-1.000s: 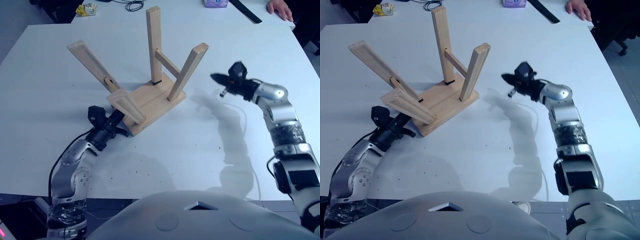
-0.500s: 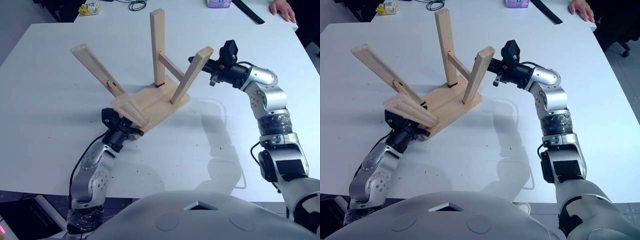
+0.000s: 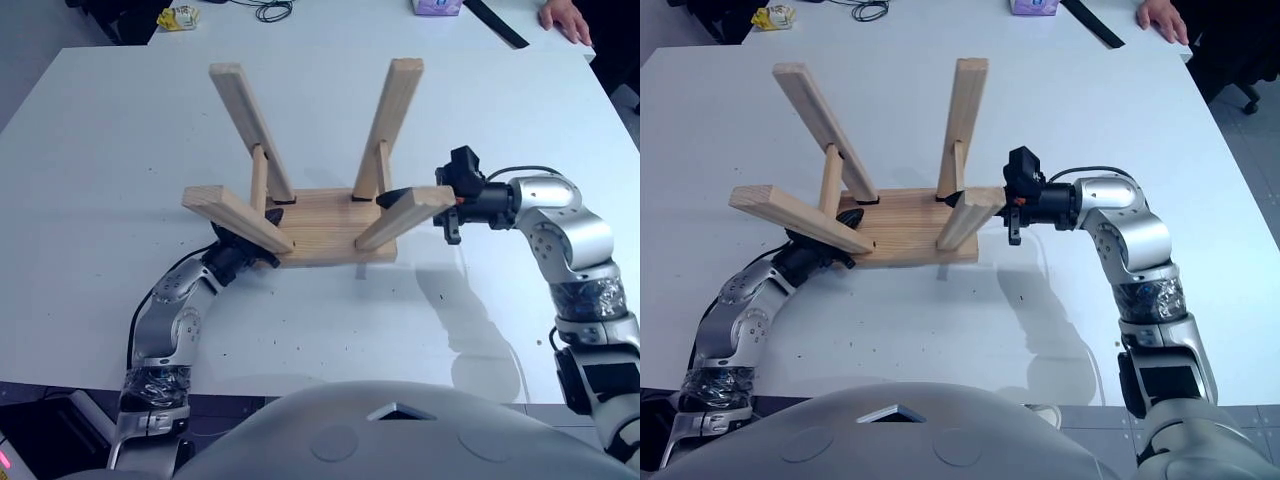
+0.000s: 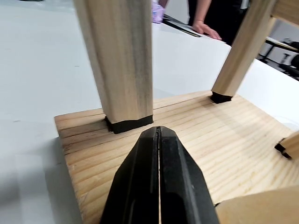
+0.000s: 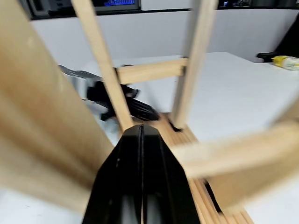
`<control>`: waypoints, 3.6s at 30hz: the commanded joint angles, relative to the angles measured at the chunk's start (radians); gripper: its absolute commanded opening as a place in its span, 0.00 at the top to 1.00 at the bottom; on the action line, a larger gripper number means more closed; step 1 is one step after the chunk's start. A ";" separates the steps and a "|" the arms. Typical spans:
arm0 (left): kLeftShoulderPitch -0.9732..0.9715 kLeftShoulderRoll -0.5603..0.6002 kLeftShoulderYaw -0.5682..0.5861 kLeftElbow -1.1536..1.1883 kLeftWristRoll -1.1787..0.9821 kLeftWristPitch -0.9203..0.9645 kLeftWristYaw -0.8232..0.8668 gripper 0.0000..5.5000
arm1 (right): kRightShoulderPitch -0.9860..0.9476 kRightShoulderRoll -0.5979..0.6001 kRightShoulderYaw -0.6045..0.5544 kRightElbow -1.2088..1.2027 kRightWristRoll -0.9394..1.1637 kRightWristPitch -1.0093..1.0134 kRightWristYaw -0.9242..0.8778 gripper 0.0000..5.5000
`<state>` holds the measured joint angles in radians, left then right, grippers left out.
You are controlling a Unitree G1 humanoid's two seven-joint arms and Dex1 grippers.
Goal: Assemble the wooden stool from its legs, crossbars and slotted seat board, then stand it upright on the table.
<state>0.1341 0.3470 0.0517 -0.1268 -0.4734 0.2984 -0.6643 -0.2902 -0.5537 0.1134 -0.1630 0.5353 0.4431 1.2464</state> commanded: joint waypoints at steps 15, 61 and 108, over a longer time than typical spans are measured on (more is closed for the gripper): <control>0.020 0.096 0.141 -0.098 -0.054 0.004 -0.043 1.00 | 0.088 -0.114 -0.137 0.030 -0.005 -0.005 -0.078 1.00; 0.076 0.366 -0.026 0.027 0.188 -0.179 -0.355 0.74 | 0.289 -0.164 -0.037 0.109 -0.241 -0.207 -0.137 0.62; 0.007 0.335 -0.126 0.223 0.293 -0.326 -0.307 1.00 | 0.228 -0.085 0.052 0.204 -0.346 -0.239 -0.215 1.00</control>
<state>0.1274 0.6937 -0.0421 0.0800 -0.2052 -0.0580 -0.9695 -0.0549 -0.6404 0.1560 0.0562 0.1903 0.2057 1.0229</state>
